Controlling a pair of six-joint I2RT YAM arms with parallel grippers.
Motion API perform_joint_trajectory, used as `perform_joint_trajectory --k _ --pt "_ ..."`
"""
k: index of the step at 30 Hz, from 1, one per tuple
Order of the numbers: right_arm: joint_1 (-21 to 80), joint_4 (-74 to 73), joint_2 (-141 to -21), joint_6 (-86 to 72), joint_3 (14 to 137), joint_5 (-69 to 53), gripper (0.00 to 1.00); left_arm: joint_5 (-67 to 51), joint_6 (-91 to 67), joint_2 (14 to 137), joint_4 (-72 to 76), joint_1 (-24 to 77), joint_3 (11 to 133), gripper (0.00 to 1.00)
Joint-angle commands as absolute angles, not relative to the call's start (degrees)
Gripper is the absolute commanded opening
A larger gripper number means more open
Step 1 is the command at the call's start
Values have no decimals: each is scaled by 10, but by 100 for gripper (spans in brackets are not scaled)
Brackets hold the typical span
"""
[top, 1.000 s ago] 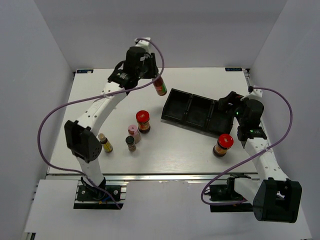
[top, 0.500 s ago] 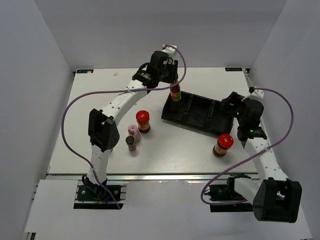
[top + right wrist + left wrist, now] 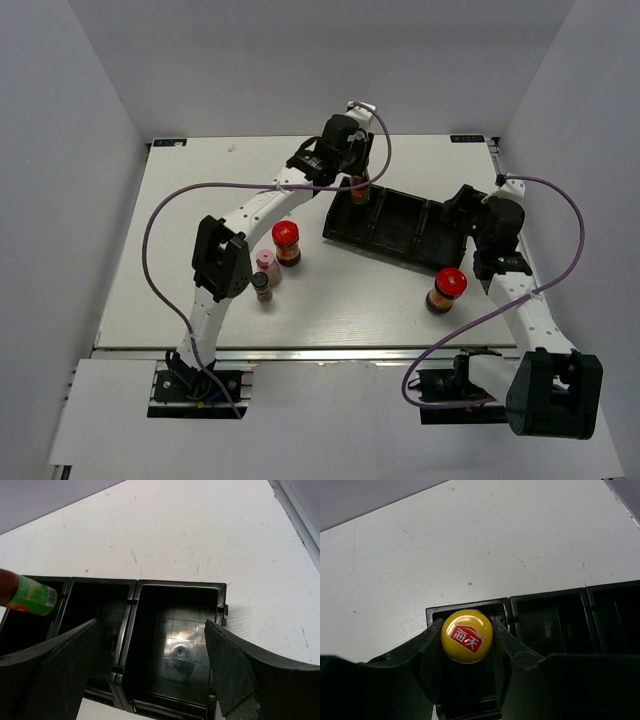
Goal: Organize the condiment bottles
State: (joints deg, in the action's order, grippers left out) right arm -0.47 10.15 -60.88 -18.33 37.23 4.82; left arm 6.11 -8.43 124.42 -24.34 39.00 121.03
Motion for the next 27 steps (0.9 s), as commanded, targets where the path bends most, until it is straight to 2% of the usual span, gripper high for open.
perform_joint_trajectory --k 1,6,11,12,14,15,17,18,19,20,27 --pt "-5 113 -616 -171 386 60 89 85 -68 1235 -162 399 1248 0" --pt "-5 113 -626 -168 387 62 89 84 -67 1255 -151 405 1244 0" --pt "-5 113 -633 -167 388 58 89 133 -47 1265 -138 421 1237 0" --pt "-5 113 -635 -167 388 57 89 135 -45 1266 -138 422 1236 10" --pt "-5 113 -635 -166 388 55 89 134 -44 1265 -140 423 1231 25" --pt "-5 113 -636 -167 388 55 89 135 -44 1265 -141 424 1228 48" --pt "-5 112 -635 -167 388 52 89 143 -47 1262 -145 425 1228 61" --pt "-5 111 -635 -167 389 50 89 147 -47 1261 -149 424 1227 83" --pt "-5 111 -634 -167 388 48 89 148 -47 1259 -151 425 1226 94" --pt "-5 111 -633 -167 388 46 89 149 -47 1253 -154 424 1223 98" --pt "-5 107 -619 -172 389 22 89 166 -55 1191 -165 425 1173 98"
